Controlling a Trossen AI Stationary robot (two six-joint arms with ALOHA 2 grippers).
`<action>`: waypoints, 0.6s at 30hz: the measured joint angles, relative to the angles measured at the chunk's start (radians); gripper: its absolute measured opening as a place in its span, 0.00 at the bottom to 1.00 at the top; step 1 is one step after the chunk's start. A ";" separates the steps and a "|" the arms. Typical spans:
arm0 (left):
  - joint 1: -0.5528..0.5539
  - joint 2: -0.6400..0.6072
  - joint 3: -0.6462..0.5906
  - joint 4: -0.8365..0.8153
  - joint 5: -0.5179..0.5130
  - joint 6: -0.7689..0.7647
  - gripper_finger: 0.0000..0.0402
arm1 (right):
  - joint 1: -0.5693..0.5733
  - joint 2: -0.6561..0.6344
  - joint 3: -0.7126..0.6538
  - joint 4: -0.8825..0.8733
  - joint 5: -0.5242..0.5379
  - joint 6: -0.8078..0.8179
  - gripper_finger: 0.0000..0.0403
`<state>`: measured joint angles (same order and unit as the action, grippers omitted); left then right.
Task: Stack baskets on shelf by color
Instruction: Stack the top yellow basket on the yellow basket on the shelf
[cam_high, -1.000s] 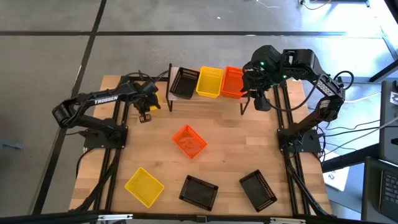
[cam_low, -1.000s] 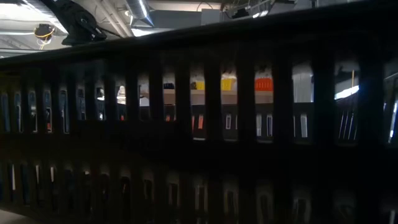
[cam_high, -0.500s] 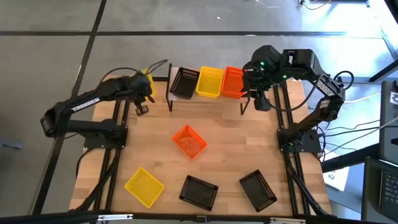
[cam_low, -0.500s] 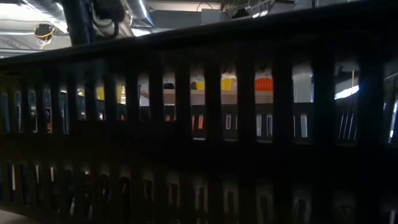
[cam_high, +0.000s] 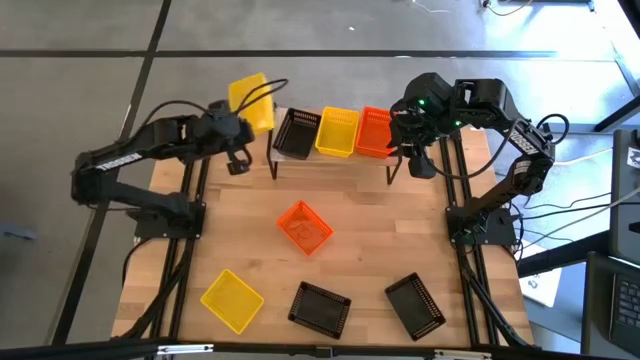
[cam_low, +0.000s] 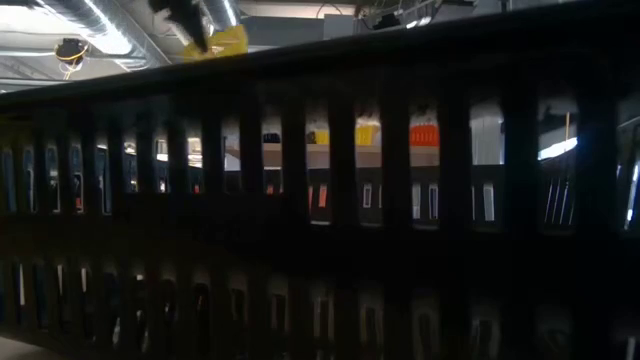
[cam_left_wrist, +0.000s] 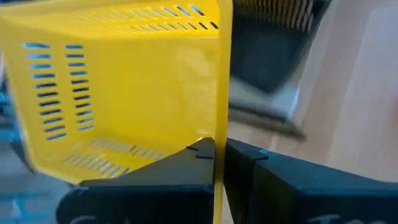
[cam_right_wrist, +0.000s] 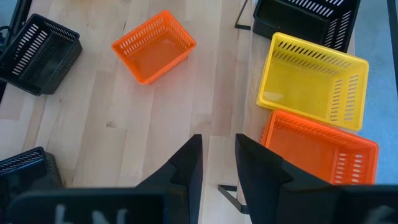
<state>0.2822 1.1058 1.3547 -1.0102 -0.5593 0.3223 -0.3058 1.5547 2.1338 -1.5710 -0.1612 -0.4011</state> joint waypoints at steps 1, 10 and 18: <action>-0.011 0.025 0.031 0.006 -0.001 0.013 0.00 | 0.000 0.000 0.000 0.000 0.000 0.000 0.23; -0.047 0.317 0.341 0.042 0.072 0.101 0.00 | 0.000 0.000 0.000 0.000 0.002 -0.004 0.23; -0.046 0.555 0.580 0.038 0.246 0.110 0.00 | 0.000 0.000 0.000 0.000 0.002 -0.032 0.23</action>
<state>0.2358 1.6603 1.9348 -0.9718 -0.3131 0.4327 -0.3057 1.5547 2.1338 -1.5710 -0.1589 -0.4330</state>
